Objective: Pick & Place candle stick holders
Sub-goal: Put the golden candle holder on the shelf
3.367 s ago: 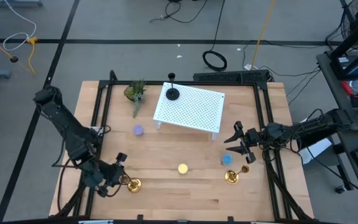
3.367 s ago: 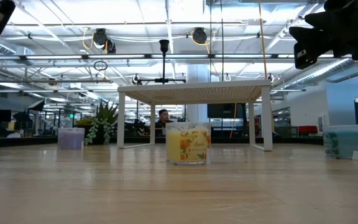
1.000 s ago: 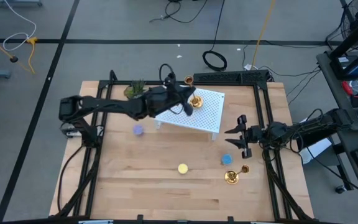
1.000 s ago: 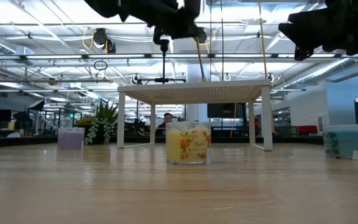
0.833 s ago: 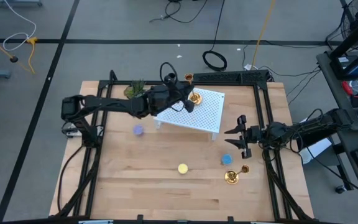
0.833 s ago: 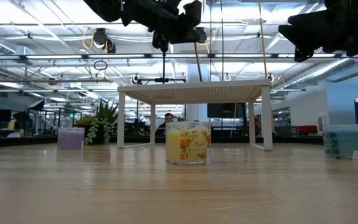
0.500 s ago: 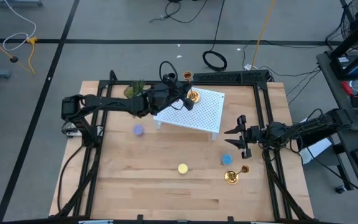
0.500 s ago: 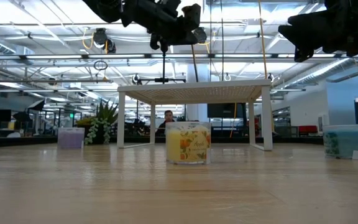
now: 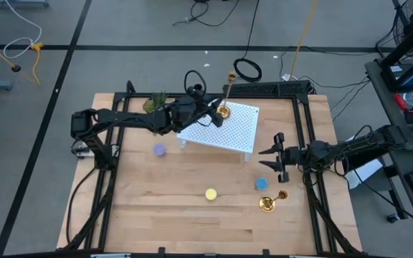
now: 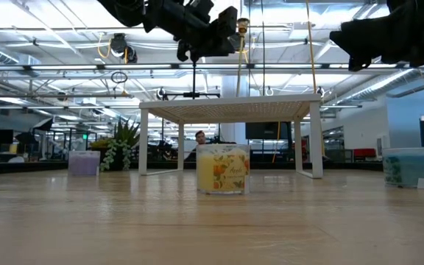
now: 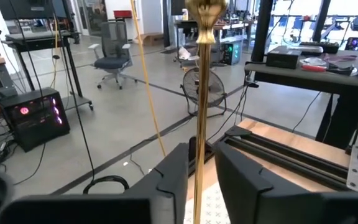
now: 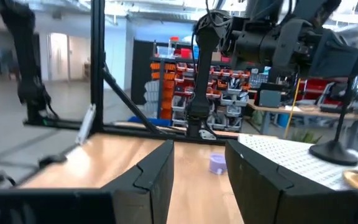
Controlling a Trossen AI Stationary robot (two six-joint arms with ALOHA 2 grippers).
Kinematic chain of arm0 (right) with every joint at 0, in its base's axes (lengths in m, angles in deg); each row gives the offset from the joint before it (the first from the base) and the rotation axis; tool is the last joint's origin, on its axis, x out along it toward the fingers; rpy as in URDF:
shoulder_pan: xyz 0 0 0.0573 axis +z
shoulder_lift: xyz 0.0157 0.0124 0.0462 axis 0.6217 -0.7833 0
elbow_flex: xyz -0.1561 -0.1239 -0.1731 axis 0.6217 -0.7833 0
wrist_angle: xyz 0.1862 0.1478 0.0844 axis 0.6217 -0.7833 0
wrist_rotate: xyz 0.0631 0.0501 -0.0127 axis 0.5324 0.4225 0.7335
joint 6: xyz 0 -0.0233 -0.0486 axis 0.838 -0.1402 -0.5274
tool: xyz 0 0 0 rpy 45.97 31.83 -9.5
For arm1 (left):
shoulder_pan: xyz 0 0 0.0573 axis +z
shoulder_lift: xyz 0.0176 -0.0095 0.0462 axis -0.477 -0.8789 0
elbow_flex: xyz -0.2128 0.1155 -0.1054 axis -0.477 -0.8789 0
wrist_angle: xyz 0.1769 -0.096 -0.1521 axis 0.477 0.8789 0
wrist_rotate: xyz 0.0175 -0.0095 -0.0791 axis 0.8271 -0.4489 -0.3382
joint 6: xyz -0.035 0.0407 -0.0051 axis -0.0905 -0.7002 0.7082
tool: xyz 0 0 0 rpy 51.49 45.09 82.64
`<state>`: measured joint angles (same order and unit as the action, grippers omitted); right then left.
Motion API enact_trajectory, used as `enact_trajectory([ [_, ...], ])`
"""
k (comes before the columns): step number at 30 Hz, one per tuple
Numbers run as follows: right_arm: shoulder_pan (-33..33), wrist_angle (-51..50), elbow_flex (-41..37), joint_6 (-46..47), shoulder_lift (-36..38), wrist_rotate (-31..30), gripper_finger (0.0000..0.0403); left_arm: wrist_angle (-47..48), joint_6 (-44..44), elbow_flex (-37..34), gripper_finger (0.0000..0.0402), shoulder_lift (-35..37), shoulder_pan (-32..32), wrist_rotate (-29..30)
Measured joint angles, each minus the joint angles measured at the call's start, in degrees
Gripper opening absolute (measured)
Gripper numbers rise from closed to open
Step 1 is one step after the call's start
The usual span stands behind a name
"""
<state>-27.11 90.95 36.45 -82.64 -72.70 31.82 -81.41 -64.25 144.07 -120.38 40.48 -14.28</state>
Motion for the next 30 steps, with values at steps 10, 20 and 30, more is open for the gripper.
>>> enact_trajectory([
  [10, 0.0, -4.4, 0.0, -4.1, 1.0, 0.0, 0.0139, 0.0, 0.0, 0.0, 0.0132, 0.0, 0.0, 0.0],
  [20, 0.0, -13.4, 0.0, -10.2, 7.6, -0.1, 0.0139, 0.5, -5.0, -0.1, 0.0134, 0.4, -2.3, 0.1],
  [30, 0.0, -36.2, 3.0, -4.3, 14.6, 1.4, 0.0139, 6.4, -7.0, -0.1, 0.0134, 5.4, -8.4, 0.1],
])
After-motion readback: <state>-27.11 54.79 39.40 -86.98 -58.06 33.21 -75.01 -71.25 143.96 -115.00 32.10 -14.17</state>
